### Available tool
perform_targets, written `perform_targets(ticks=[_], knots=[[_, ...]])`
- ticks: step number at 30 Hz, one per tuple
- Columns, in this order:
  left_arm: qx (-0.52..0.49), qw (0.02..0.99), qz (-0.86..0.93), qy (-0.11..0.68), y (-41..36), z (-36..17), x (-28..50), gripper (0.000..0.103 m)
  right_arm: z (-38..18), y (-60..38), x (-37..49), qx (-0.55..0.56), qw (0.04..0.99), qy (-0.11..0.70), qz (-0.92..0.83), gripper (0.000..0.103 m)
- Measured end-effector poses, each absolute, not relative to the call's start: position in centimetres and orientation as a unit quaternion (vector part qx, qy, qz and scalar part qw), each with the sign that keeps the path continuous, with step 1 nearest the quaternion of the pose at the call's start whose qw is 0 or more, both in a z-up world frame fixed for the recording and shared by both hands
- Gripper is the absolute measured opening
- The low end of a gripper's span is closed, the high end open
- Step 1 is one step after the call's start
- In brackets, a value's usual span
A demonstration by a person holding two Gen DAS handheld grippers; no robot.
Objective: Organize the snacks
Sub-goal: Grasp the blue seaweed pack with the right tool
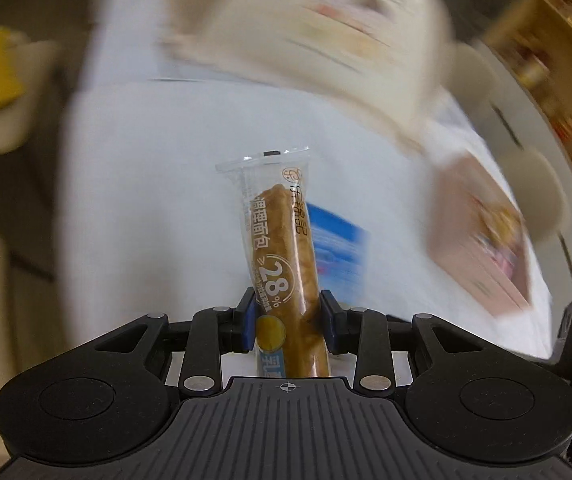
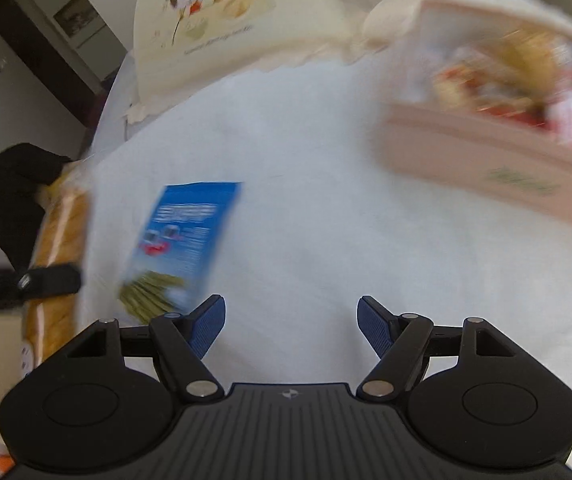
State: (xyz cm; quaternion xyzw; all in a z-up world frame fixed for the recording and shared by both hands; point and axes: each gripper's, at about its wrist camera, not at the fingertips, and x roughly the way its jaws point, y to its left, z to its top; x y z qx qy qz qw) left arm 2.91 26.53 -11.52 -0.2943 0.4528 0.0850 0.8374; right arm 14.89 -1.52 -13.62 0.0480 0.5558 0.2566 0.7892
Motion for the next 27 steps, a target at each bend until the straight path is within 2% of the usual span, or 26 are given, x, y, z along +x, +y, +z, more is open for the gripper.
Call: perform_targets(ticks=[2,3,6,9,10,13,15,21,27], knots=[[-0.321,0.826,0.105,0.451,29.6,-12.1,1.6,0.036,-14.4,1.5,15.3,0.053,0.781,0.569,0.252,0.076],[-0.331,0.822,0.11,0.45,30.3,-12.7,1.3,0.036,-14.5,2.9,15.2,0.045,0.787,0.567,0.24,0.087],[-0.35,0.813,0.116,0.45,32.2,-13.6,0.4,0.036,-14.5,6.9,14.9,0.023,0.797,0.559,0.229,0.089],[-0.362,0.806,0.112,0.454,32.8,-14.1,-0.2,0.036,-14.9,10.3,14.8,-0.012,0.805,0.552,0.217,0.101],[-0.362,0.805,0.111,0.457,32.8,-14.2,-0.2,0.036,-15.1,11.2,14.6,-0.031,0.809,0.549,0.208,0.102],[-0.349,0.804,0.104,0.471,32.7,-14.2,0.4,0.036,-15.4,13.0,13.9,-0.089,0.817,0.532,0.202,0.099],[-0.338,0.803,0.086,0.483,31.8,-14.4,0.8,0.036,-15.1,12.5,13.1,-0.11,0.819,0.521,0.214,0.087],[-0.308,0.804,0.026,0.507,27.2,-14.0,2.7,0.036,-12.2,6.4,10.6,-0.141,0.826,0.489,0.243,0.085],[-0.282,0.8,-0.048,0.527,21.2,-13.0,5.2,0.036,-9.2,-1.8,9.6,-0.124,0.841,0.483,0.212,0.085]])
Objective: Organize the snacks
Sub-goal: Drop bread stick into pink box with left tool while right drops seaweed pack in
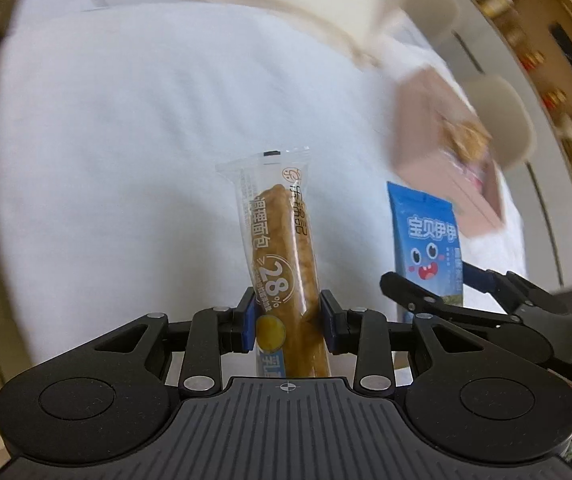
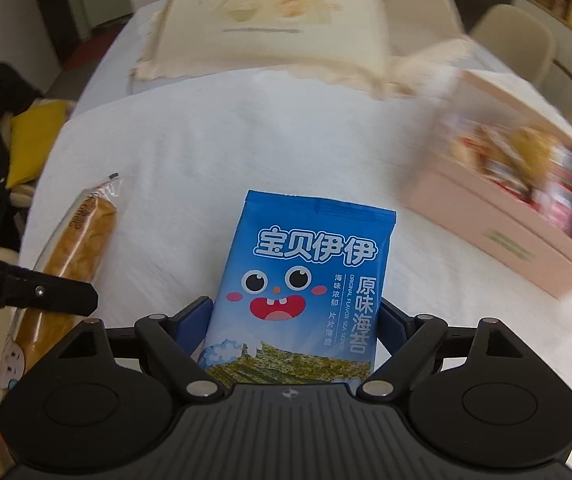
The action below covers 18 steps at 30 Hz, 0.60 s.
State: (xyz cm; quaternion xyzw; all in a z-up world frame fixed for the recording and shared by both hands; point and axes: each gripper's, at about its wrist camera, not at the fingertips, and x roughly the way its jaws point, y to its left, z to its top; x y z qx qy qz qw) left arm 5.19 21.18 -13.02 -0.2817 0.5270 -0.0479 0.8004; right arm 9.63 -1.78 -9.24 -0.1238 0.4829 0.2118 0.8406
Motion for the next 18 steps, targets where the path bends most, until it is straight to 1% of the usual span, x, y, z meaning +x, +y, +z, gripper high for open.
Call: perform_targets(ticks=[2,4,8,12,15,18], knots=[[-0.284,0.802,-0.081,0.519,19.3,-11.7,6.2,0.036,-7.7,-4.5,9.5,-0.113,0.855,0.468,0.193,0.085],[-0.28,0.814,-0.12,0.494,17.4,-9.3,7.7,0.036,-5.4,-7.5,9.1,-0.103,0.876,0.44,0.17,0.085],[-0.237,0.855,-0.176,0.427,13.5,-2.7,11.8,0.036,-0.9,-13.0,8.4,-0.065,0.912,0.387,0.119,0.085],[-0.191,0.882,-0.195,0.385,9.9,2.3,17.8,0.037,1.5,-17.6,7.5,-0.028,0.931,0.354,0.083,0.085],[-0.205,0.874,-0.21,0.387,7.4,3.2,23.5,0.037,1.7,-19.8,7.2,-0.017,0.937,0.344,0.065,0.085],[-0.187,0.854,-0.207,0.44,5.0,0.3,29.9,0.039,1.3,-21.4,7.1,-0.013,0.938,0.344,0.047,0.085]])
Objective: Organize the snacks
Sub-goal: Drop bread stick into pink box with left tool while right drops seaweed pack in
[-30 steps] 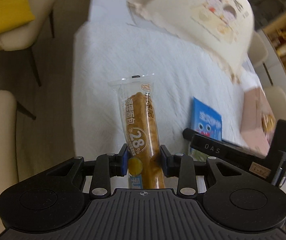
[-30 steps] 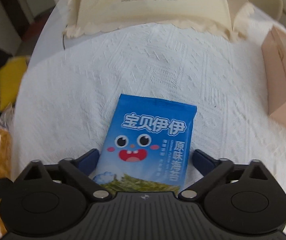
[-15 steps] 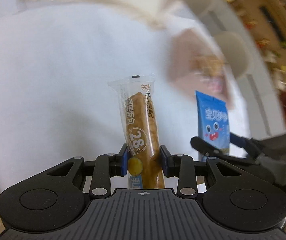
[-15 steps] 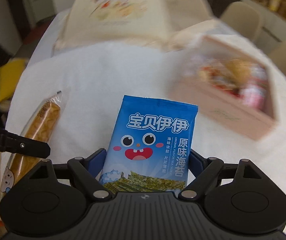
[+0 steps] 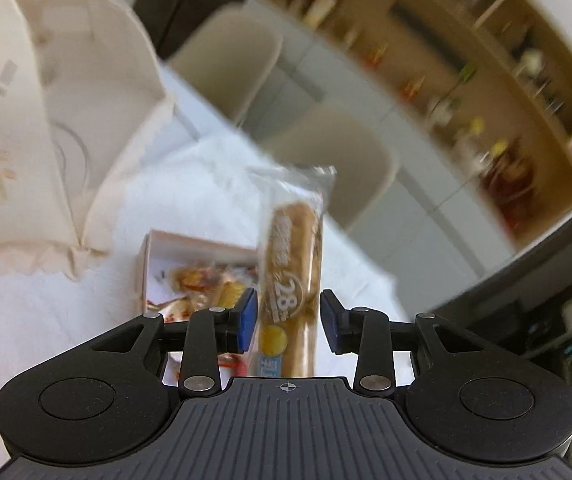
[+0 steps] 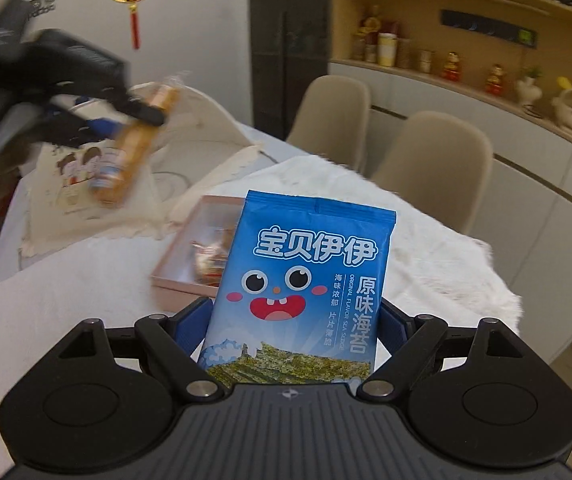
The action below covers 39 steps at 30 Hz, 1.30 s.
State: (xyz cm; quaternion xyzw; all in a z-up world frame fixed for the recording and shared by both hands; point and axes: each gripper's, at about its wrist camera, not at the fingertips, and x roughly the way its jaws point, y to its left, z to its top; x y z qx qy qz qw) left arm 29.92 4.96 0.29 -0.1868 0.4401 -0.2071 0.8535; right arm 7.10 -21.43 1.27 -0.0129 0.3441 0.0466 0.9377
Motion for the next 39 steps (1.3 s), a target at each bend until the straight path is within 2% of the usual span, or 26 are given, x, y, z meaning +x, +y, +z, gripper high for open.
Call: perform_targets(ticks=[4,7,12,14,16,17,22,26,31,34,39], knots=[[-0.194,0.851,-0.168,0.458,5.2,-3.7,32.6,0.038,0.5,-23.6,6.9,-0.008,0.935,0.353,0.026,0.085],[-0.239,0.847,-0.189,0.435,7.3,-4.2,30.0,0.038,0.1,-25.1,7.4,-0.002,0.933,0.359,0.018,0.085],[-0.24,0.869,-0.207,0.379,8.8,-3.4,22.6,0.037,2.1,-24.4,10.9,-0.001,0.941,0.334,0.053,0.085],[-0.248,0.872,-0.206,0.368,9.4,-3.5,20.2,0.034,3.1,-23.4,13.7,-0.001,0.942,0.326,0.082,0.085],[-0.237,0.879,-0.196,0.366,9.5,-3.5,18.1,0.02,3.4,-21.8,17.0,-0.001,0.937,0.335,0.101,0.085],[-0.225,0.883,-0.189,0.365,9.5,-3.5,17.1,0.02,3.2,-20.7,19.0,-0.005,0.933,0.343,0.109,0.085],[-0.162,0.901,-0.163,0.367,9.6,-3.5,13.0,0.019,-0.7,-15.1,27.5,-0.017,0.91,0.392,0.135,0.088],[-0.164,0.898,-0.146,0.381,11.0,-3.7,10.9,0.017,-5.8,-12.3,31.2,-0.02,0.881,0.458,0.115,0.088],[-0.12,0.913,-0.1,0.376,10.9,-3.1,10.3,0.016,-6.1,-13.3,30.3,0.009,0.88,0.465,0.1,0.088],[-0.12,0.914,-0.104,0.373,10.1,-2.5,10.5,0.016,-2.9,-15.5,28.0,0.057,0.89,0.438,0.111,0.088],[-0.097,0.908,-0.123,0.388,6.9,-1.3,10.5,0.016,2.6,-18.1,20.6,0.05,0.904,0.408,0.114,0.09]])
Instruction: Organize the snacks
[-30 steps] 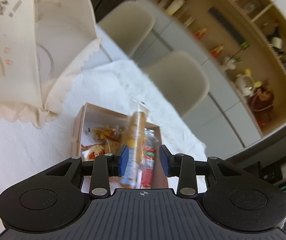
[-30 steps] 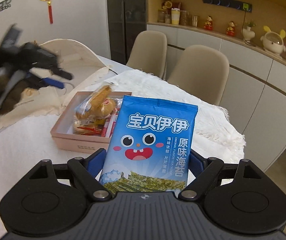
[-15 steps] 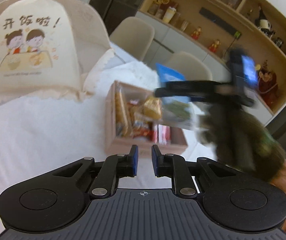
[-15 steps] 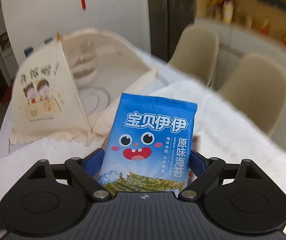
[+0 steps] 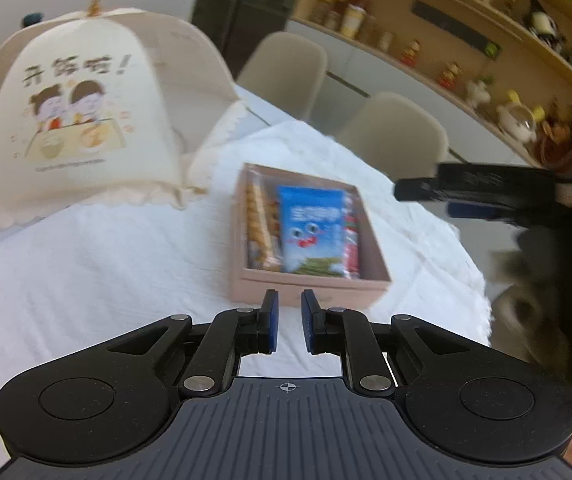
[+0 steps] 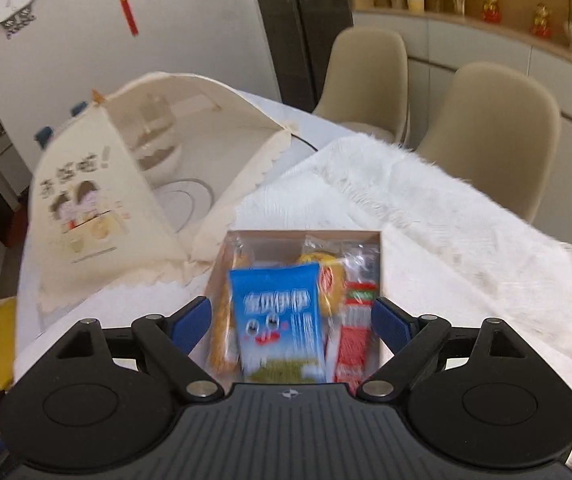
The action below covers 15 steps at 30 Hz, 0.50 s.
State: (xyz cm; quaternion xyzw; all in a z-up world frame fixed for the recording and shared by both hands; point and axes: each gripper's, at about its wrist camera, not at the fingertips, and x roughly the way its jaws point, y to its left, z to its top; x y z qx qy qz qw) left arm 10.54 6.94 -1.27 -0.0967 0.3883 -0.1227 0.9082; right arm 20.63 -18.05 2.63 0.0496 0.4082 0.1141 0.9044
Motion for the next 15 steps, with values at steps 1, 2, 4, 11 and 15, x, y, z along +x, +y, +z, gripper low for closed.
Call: perform_targets(ticks=[1,2,4,11,15], knots=[[-0.09,0.907,-0.126,0.392,6.2,-1.1,10.5,0.016,3.3,-18.4,19.0,0.043,0.908,0.401,0.111,0.091],[-0.082,0.906,-0.129,0.395,5.4,-0.9,10.4,0.016,3.6,-18.7,17.5,0.041,0.912,0.395,0.106,0.094],[-0.067,0.905,-0.134,0.399,4.0,-0.8,10.1,0.016,3.6,-19.2,15.1,0.042,0.912,0.396,0.095,0.094],[-0.03,0.894,-0.149,0.422,1.0,-1.6,9.5,0.017,1.0,-20.2,11.1,0.053,0.884,0.46,0.064,0.094],[-0.02,0.892,-0.154,0.424,0.3,-1.6,9.3,0.016,0.8,-19.9,10.1,0.028,0.884,0.464,0.06,0.094]])
